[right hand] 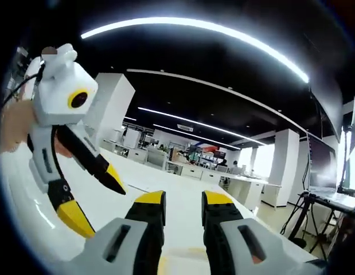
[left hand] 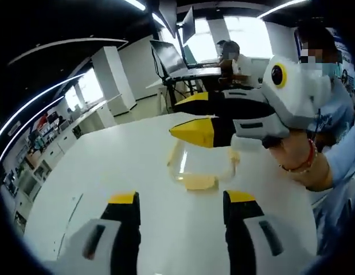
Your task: Snap each plastic latch of the storage box into its locked position after aligning the lid with the box until every specified latch is closed and the lid sits flush.
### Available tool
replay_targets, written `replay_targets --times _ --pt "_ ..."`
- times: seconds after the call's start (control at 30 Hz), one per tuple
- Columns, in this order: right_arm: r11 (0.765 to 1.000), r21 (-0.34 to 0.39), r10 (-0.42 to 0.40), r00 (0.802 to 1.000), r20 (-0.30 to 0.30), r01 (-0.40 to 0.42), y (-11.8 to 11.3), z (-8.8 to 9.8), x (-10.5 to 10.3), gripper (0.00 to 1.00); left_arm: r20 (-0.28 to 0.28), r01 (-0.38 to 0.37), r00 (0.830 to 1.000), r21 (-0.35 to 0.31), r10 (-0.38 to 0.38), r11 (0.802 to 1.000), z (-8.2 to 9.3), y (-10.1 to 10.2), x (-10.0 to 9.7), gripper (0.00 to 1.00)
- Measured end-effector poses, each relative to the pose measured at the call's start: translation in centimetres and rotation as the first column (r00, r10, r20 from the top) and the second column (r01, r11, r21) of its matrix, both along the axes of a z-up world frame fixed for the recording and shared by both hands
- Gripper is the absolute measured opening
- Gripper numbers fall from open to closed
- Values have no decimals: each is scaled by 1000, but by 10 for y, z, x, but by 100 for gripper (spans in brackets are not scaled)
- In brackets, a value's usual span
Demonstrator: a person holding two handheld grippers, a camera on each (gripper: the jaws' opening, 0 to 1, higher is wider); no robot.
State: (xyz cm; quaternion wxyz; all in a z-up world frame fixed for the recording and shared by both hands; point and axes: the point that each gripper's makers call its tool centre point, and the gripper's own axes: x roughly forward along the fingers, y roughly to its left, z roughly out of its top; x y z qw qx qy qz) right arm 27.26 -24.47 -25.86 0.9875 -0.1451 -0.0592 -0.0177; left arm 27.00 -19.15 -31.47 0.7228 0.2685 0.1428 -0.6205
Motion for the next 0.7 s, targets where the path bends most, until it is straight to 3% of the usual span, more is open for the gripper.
replay_targets --times 0.23,0.33,0.47,0.7 --pt "1000 16 -13 1000 -1 13 -3 -2 0 24 -13 38 999 105 -36 994 -28 -28 -2 58" --pt "999 34 -25 1000 1 25 -7 -2 -1 24 -16 80 997 183 -78 980 -47 -41 -6 56" --pt "996 14 -84 996 -9 84 -17 -4 -1 24 -37 105 994 232 -99 967 -62 -50 -10 55" --pt "995 46 -87 996 -16 88 -20 -6 -1 24 -85 91 994 251 -72 964 -70 -55 -5 53"
